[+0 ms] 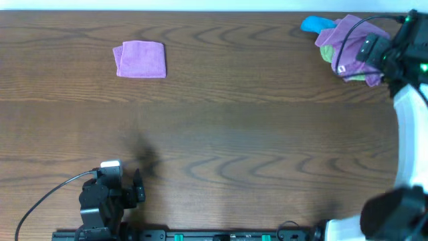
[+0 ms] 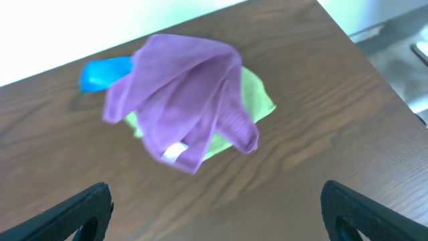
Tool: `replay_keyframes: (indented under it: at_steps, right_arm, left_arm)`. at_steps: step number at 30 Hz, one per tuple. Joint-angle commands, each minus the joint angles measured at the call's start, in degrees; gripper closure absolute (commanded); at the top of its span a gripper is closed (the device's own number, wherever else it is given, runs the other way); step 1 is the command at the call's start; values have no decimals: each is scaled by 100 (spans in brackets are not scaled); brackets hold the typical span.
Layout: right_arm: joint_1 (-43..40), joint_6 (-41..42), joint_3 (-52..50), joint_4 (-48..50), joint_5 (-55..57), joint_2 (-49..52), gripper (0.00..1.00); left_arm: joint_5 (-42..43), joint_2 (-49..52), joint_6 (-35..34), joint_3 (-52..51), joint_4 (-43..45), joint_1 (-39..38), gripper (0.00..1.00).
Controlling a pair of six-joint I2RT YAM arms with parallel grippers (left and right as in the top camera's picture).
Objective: Fold the cloth
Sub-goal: 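Reach the right gripper to the purple cloth on the pile and grasp it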
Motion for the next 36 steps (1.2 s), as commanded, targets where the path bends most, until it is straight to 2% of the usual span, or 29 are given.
replay_keyframes:
  at_steps: [1,16,25,28,36]
  right_arm:
    - [-197,48,249,275,79,468,1]
    - [-258,219,247,1309,81,1836,1]
    - [-256,610,245,2087,-487,2485,11]
    - [-256,752,245,2317,-525,2638,19]
    - [-256,1115,247,2815,-699,2938,26]
  left_arm:
    - [-61,-37,-24,-74,-350,-22,5]
    - [-59,-37,-22,-74,-350,-24,5]
    - [-61,-37,-22,-74,-350,-22,5]
    - [-59,-37,-22,-74,-350,-22,5]
    - [-61,-37,-22,-74,-350,-24,5]
